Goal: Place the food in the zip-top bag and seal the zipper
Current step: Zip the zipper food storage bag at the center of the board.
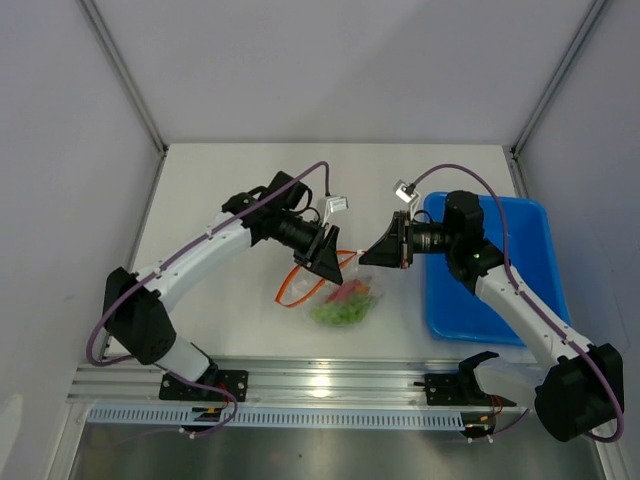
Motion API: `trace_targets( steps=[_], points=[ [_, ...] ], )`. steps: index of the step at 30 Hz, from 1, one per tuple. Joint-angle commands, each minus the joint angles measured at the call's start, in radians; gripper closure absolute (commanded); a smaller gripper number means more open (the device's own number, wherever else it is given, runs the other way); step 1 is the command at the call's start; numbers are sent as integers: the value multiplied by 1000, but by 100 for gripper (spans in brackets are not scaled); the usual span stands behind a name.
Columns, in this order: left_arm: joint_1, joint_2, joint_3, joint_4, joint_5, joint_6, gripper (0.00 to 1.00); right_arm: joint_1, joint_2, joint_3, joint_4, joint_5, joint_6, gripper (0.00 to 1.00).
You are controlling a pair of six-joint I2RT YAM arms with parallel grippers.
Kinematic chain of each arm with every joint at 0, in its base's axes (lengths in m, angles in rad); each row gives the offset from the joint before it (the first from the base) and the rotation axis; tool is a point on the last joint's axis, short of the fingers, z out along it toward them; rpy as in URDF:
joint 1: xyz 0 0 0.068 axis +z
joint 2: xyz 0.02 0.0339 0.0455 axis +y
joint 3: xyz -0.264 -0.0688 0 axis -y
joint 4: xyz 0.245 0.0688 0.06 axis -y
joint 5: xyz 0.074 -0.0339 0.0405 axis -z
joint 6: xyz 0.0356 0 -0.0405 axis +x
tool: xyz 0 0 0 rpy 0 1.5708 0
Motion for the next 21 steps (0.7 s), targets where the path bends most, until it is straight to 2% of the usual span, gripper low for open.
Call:
trace_targets(
  steps=[1,3,9,13,18,21],
  points=[
    [-18,-111,42,99,-170,-22,43,6,15,75,-73,54,33,100],
    [-51,-126,63,116,-216,6,34,6,35,94,-118,68,86,100],
    [-145,-132,89,140,-348,69,32,8,100,155,-150,91,258,100],
    [-167,-114,80,143,-386,76,32,-1,139,218,-245,92,255,100],
    [-168,-117,51,139,-534,61,39,-32,161,237,-235,56,304,100],
    [-168,-123,13,143,-574,52,52,-40,161,235,-224,43,317,100]
  ],
)
